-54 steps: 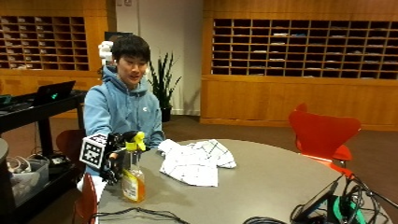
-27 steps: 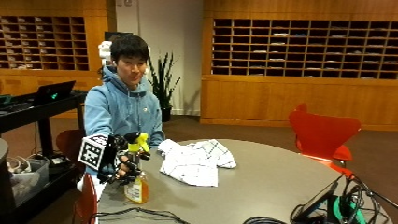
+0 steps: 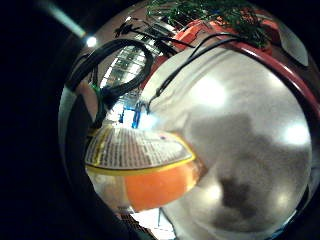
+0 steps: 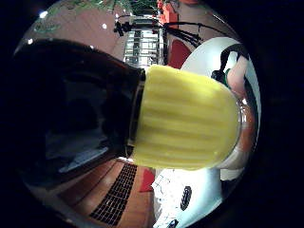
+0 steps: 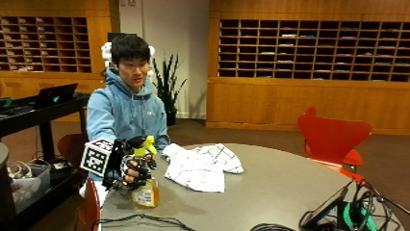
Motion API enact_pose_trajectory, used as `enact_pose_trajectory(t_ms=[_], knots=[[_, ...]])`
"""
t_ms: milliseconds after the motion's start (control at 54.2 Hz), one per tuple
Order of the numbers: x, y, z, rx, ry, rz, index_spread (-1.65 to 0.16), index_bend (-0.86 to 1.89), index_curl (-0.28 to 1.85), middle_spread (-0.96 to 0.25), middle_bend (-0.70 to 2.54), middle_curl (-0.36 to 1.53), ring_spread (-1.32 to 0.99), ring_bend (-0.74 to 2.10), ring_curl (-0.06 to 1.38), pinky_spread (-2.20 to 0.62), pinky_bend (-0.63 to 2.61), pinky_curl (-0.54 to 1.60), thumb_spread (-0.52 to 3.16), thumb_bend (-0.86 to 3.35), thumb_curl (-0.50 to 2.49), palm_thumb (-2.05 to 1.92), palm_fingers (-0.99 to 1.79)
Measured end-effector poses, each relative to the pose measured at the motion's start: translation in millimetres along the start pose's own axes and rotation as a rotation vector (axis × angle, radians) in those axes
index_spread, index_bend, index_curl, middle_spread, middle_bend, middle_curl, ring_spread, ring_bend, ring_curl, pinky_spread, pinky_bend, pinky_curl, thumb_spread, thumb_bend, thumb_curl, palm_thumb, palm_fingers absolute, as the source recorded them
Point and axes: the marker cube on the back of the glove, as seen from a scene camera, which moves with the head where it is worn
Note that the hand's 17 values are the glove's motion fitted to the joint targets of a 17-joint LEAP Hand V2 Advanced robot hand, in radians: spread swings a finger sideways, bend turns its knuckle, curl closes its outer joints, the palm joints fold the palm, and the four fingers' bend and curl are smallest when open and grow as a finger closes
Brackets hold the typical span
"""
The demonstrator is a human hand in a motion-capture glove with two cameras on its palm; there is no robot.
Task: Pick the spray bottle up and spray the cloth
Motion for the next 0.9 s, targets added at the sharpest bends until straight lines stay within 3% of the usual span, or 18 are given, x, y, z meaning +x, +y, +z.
enact_pose_trajectory(t_ms=[240, 461, 591, 904], knots=[[-17.8, 3.3, -3.3, -0.076, 0.024, -0.052, -0.24, 0.17, 0.41, -0.19, 0.38, 0.47, -0.20, 0.42, 0.40, -0.29, 0.40, 0.40, 0.48, -0.03, 0.60, 1.01, 1.24], [-58.5, 11.2, -5.4, -0.373, 0.182, -0.382, -0.23, 0.18, 0.43, -0.19, 0.40, 0.48, -0.20, 0.41, 0.41, -0.30, 0.39, 0.40, 0.44, -0.04, 0.63, 1.00, 1.25], [-97.7, 27.3, -0.2, -0.567, 0.403, -0.395, -0.23, 0.18, 0.44, -0.19, 0.40, 0.48, -0.20, 0.41, 0.42, -0.30, 0.39, 0.40, 0.42, -0.04, 0.64, 1.00, 1.26], [-168.9, 77.5, 14.0, -0.924, 0.977, -0.738, -0.24, 0.18, 0.45, -0.20, 0.40, 0.48, -0.22, 0.41, 0.43, -0.31, 0.39, 0.40, 0.41, -0.04, 0.66, 0.98, 1.26]])
